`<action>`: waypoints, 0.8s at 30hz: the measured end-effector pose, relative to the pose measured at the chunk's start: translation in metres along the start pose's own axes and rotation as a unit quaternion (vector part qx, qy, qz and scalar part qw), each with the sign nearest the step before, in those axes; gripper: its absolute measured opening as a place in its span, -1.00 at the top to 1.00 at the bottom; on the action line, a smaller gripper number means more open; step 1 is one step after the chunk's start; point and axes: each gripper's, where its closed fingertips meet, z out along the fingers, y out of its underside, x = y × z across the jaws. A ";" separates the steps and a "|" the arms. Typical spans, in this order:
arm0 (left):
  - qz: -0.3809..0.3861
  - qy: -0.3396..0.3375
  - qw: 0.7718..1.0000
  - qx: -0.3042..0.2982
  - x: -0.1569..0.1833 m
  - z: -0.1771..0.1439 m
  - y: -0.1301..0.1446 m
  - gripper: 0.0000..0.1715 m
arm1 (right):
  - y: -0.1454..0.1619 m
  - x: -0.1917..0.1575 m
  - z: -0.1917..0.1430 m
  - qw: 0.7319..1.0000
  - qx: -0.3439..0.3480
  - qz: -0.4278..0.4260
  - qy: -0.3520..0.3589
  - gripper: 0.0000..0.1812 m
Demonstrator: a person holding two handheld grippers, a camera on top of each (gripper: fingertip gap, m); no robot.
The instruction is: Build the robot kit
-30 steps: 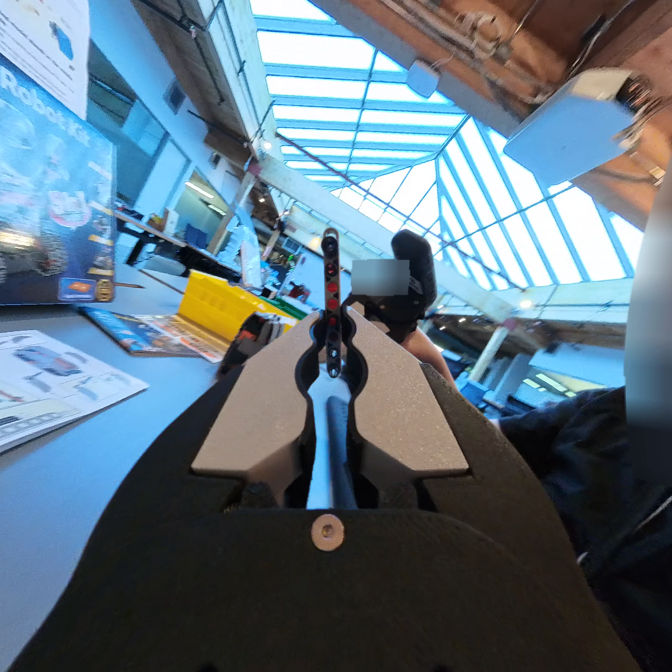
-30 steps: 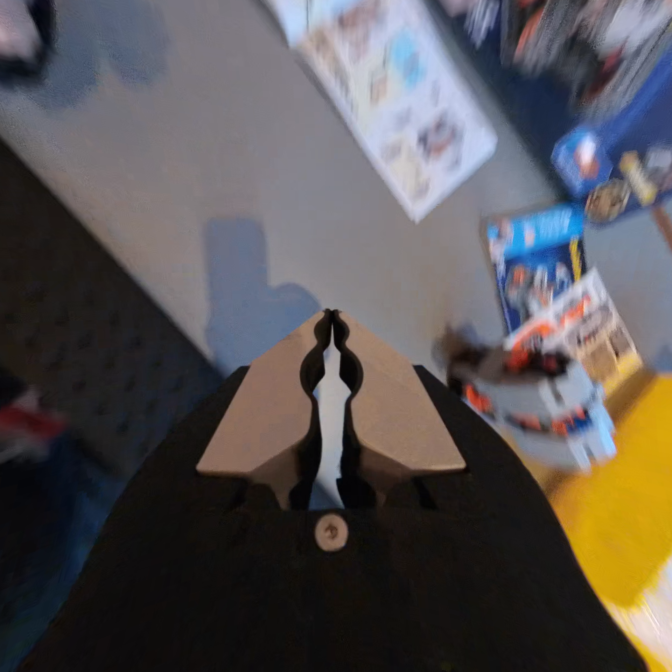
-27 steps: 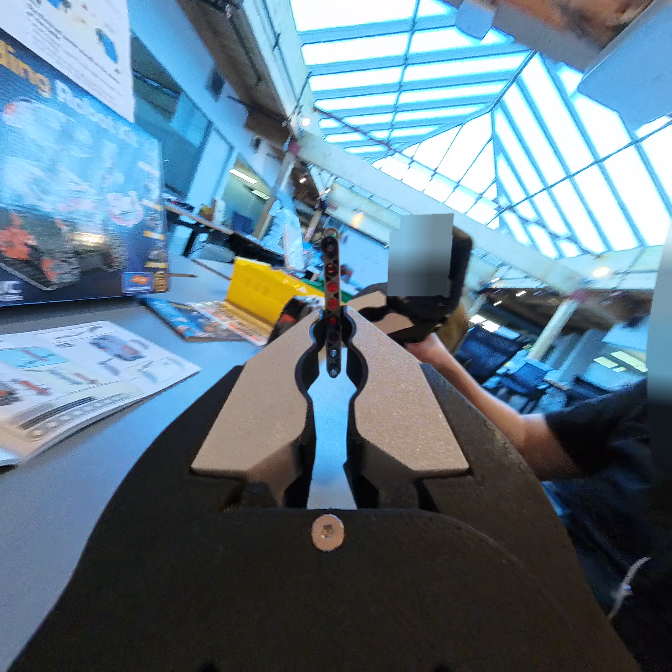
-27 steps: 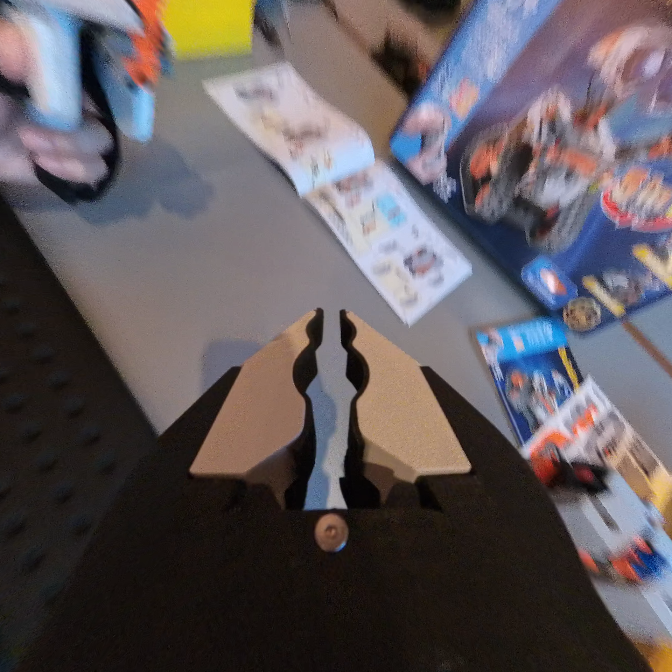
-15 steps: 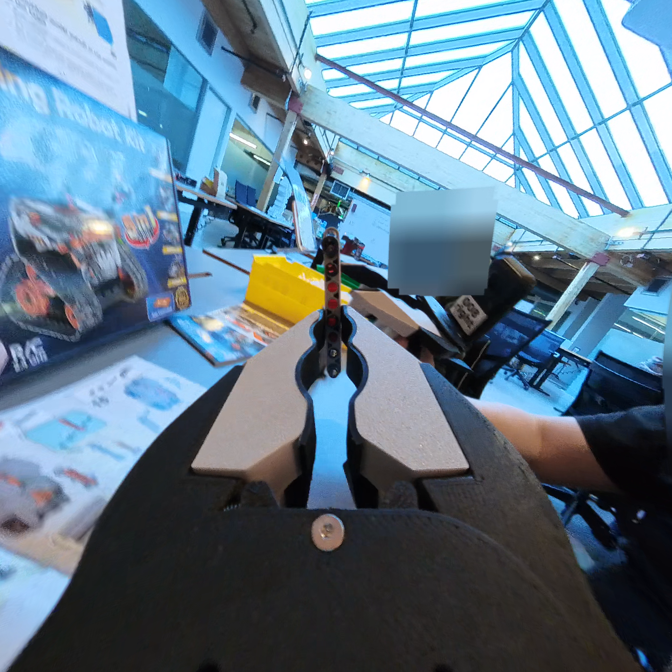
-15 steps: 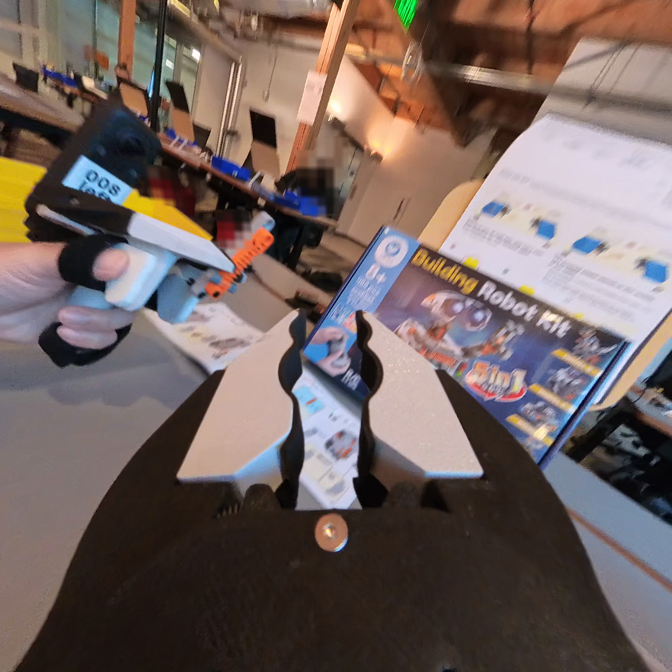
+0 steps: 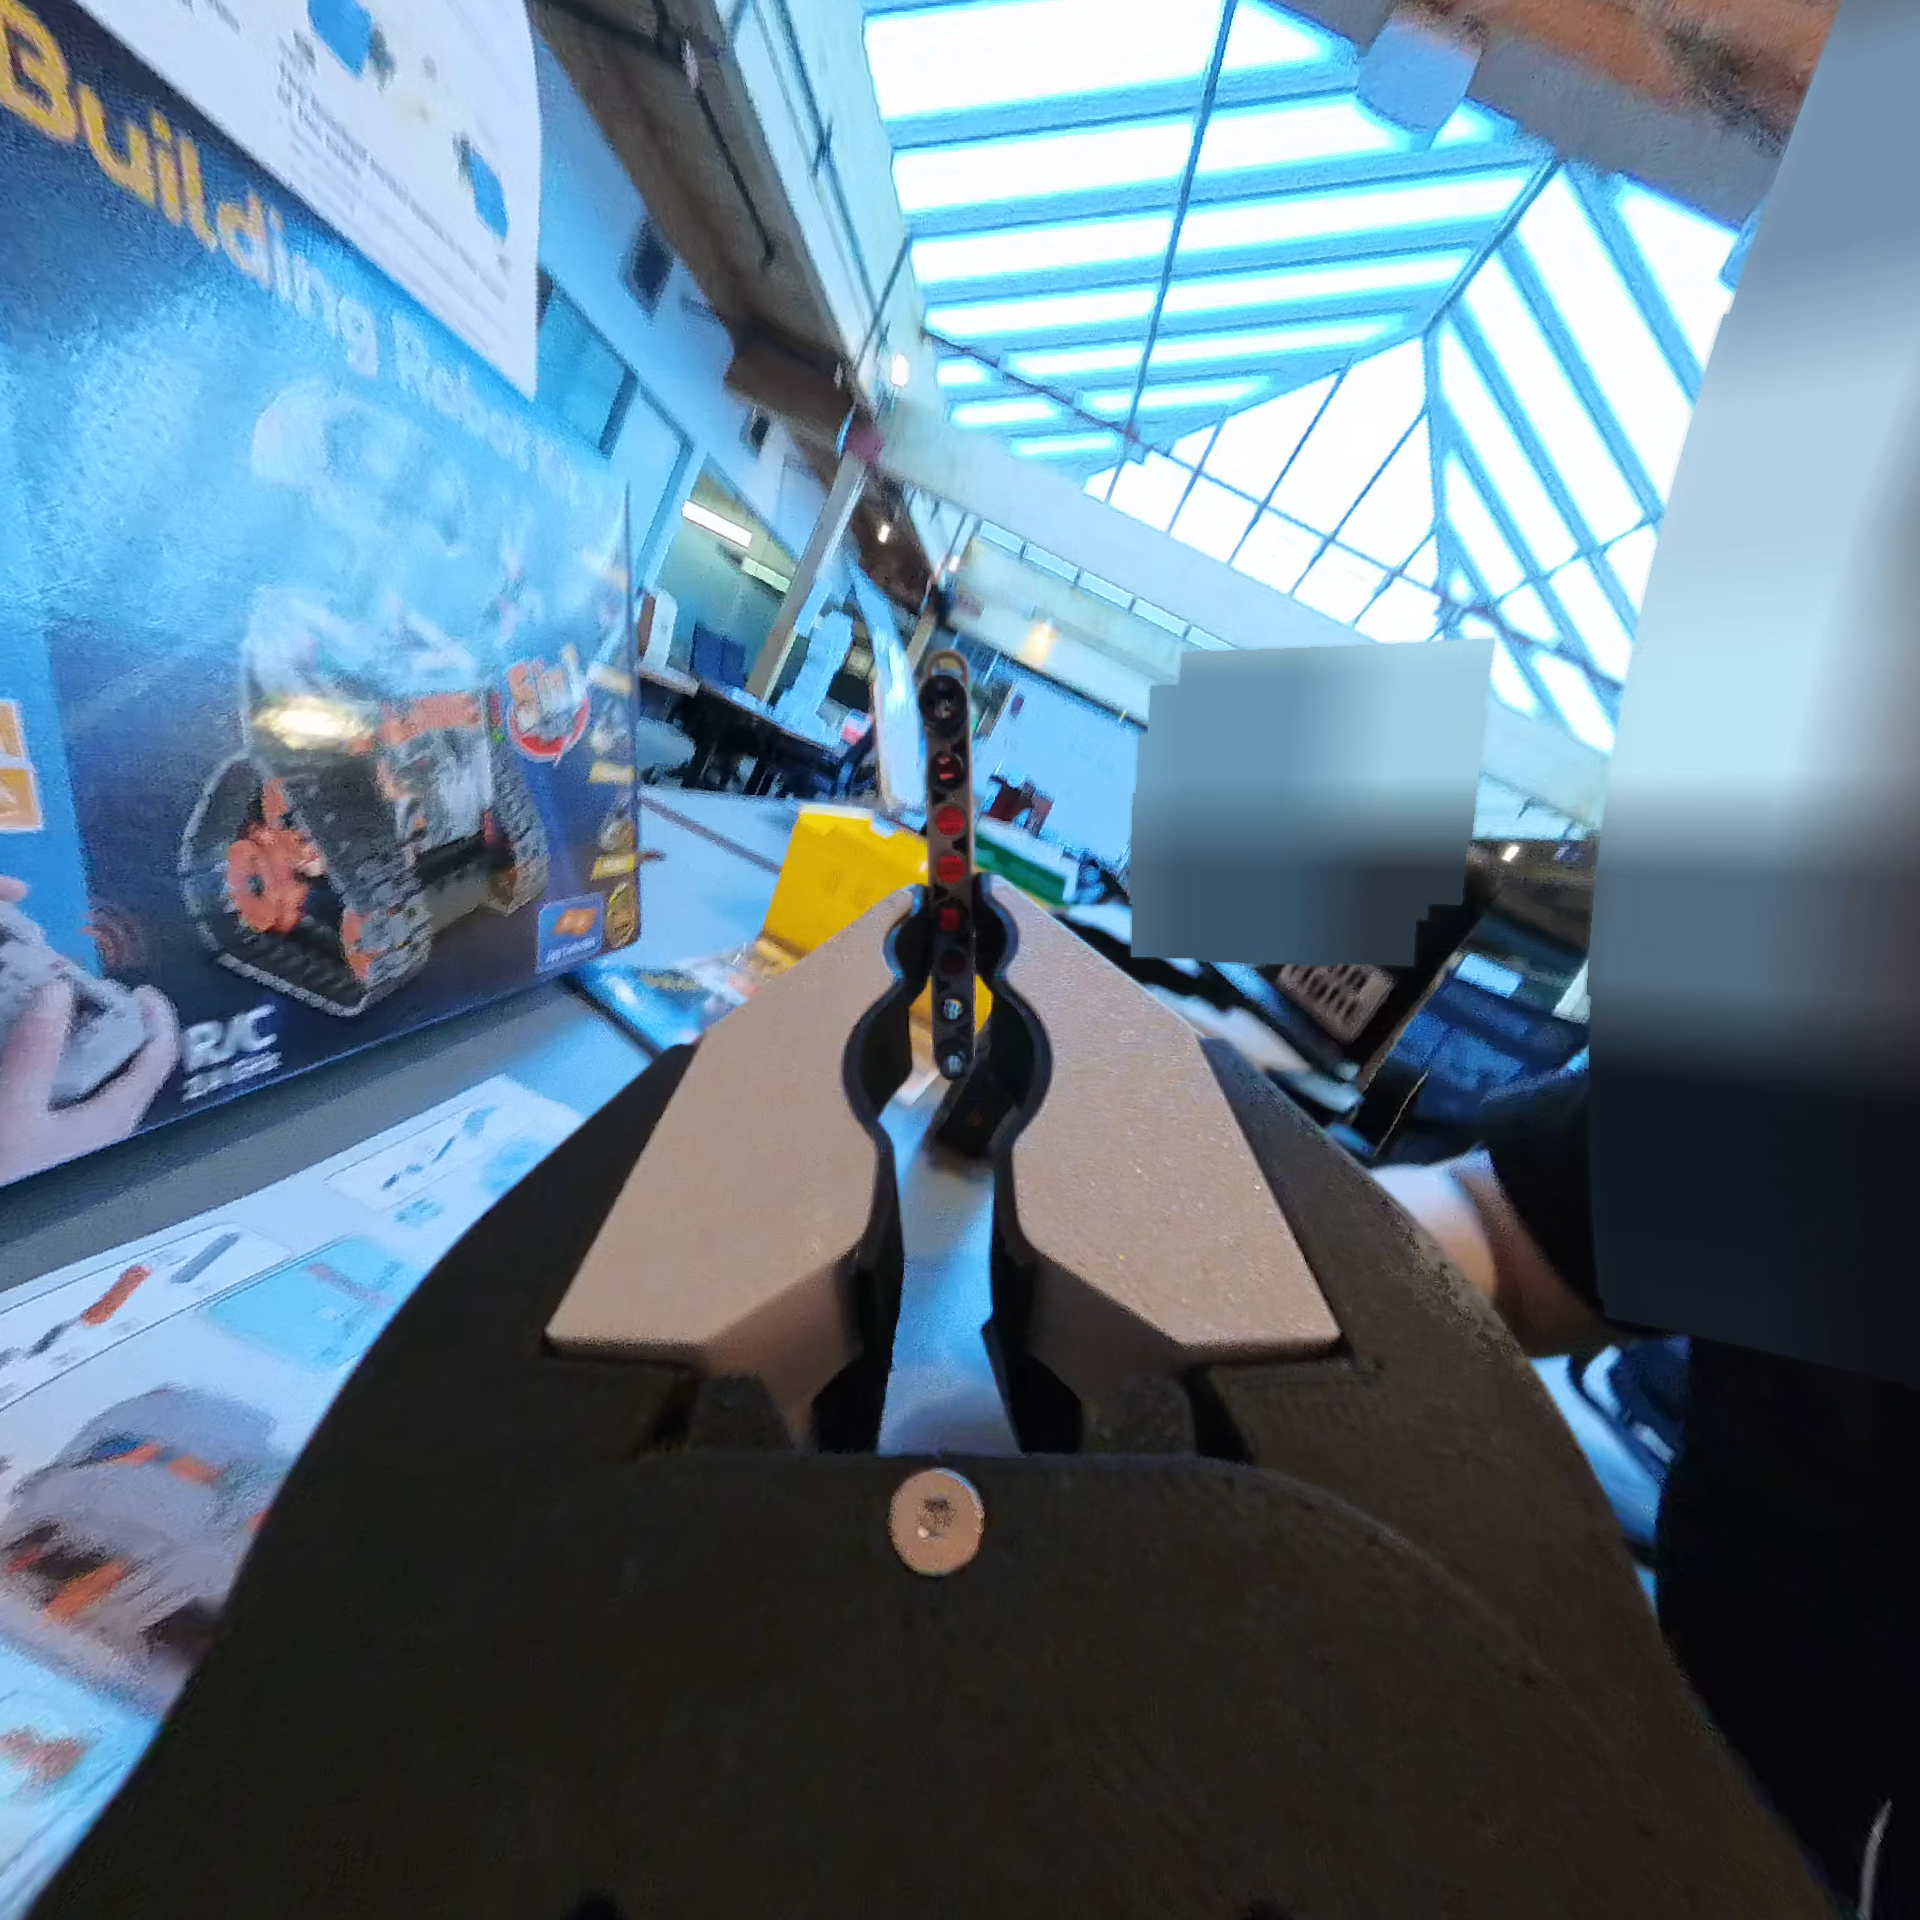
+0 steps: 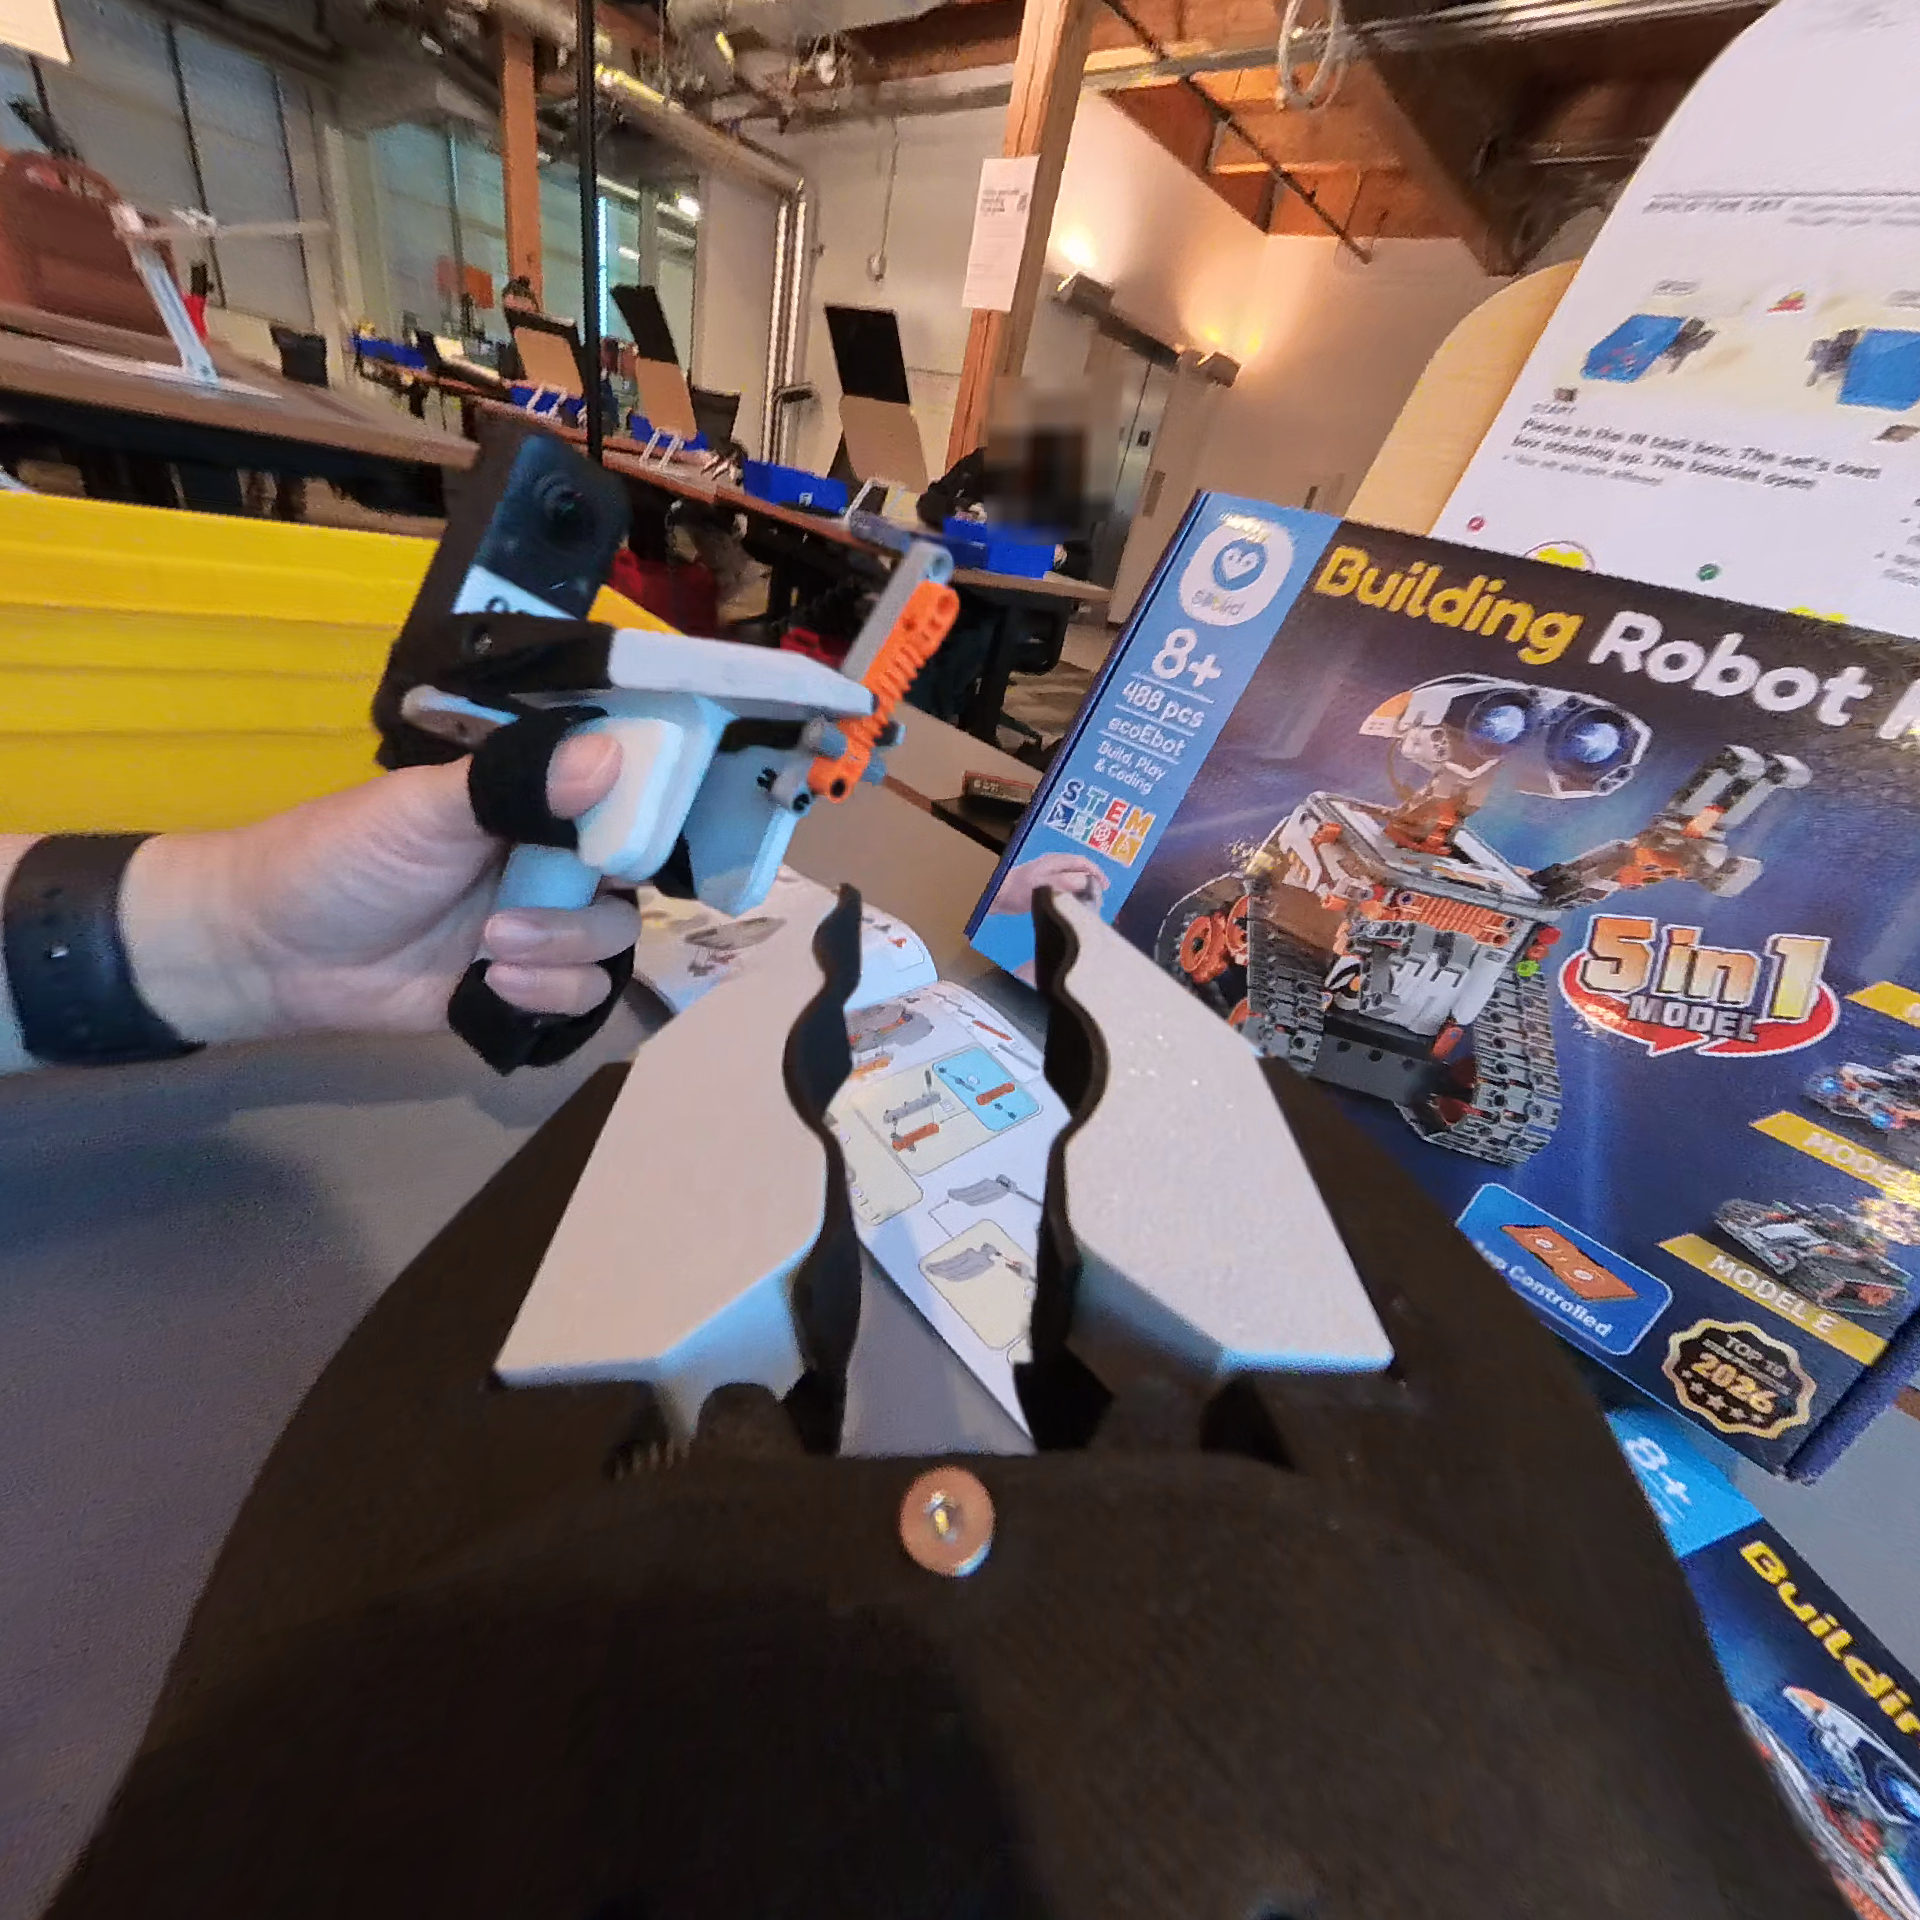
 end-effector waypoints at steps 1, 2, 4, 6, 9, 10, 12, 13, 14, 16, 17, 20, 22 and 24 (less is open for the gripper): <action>0.007 -0.006 1.000 -0.020 -0.005 -0.002 0.004 0.94 | 0.000 -0.001 -0.001 1.000 -0.002 0.009 -0.008 0.64; 0.006 -0.007 0.999 -0.032 -0.008 -0.005 0.005 0.94 | -0.002 -0.001 -0.002 0.999 -0.001 0.027 -0.018 0.63; -0.007 -0.009 1.000 -0.016 -0.010 -0.010 -0.004 0.94 | -0.004 0.003 -0.005 0.998 -0.002 0.061 -0.027 0.63; -0.021 -0.015 1.000 0.015 -0.012 -0.015 -0.014 0.94 | -0.005 0.012 -0.007 0.997 0.005 0.069 -0.017 0.64; -0.019 -0.051 0.999 -0.001 -0.022 -0.014 -0.008 0.94 | 0.010 0.016 -0.003 0.996 -0.022 0.083 -0.017 0.73; -0.007 -0.067 0.998 -0.014 -0.025 -0.013 -0.003 0.94 | 0.017 0.015 -0.001 0.994 -0.037 0.096 -0.020 0.78; 0.009 -0.065 0.997 -0.031 -0.020 -0.008 0.002 0.94 | 0.031 0.011 0.002 0.990 -0.078 0.119 -0.025 0.86; 0.010 -0.058 0.998 -0.033 -0.016 -0.006 0.003 0.94 | 0.041 0.011 0.002 0.986 -0.107 0.125 -0.019 0.90; 0.011 -0.049 0.998 -0.032 -0.012 -0.005 0.003 0.94 | 0.049 0.012 0.001 0.983 -0.131 0.125 -0.014 1.00; 0.014 -0.029 0.999 -0.035 -0.004 -0.003 0.003 0.94 | 0.067 0.017 0.002 0.976 -0.177 0.124 0.004 1.00; 0.019 -0.025 0.999 -0.039 -0.002 -0.003 0.004 0.94 | 0.075 0.018 0.002 0.972 -0.194 0.132 0.005 1.00; 0.031 -0.032 0.998 -0.043 -0.005 -0.007 0.003 0.94 | 0.088 0.015 0.003 0.963 -0.211 0.169 -0.003 1.00; 0.011 -0.039 0.998 -0.047 -0.012 -0.009 0.005 0.94 | 0.094 0.014 0.003 0.957 -0.221 0.187 -0.006 1.00; -0.019 -0.058 0.997 -0.051 -0.023 -0.012 0.009 0.94 | 0.096 0.014 0.003 0.954 -0.224 0.198 -0.009 1.00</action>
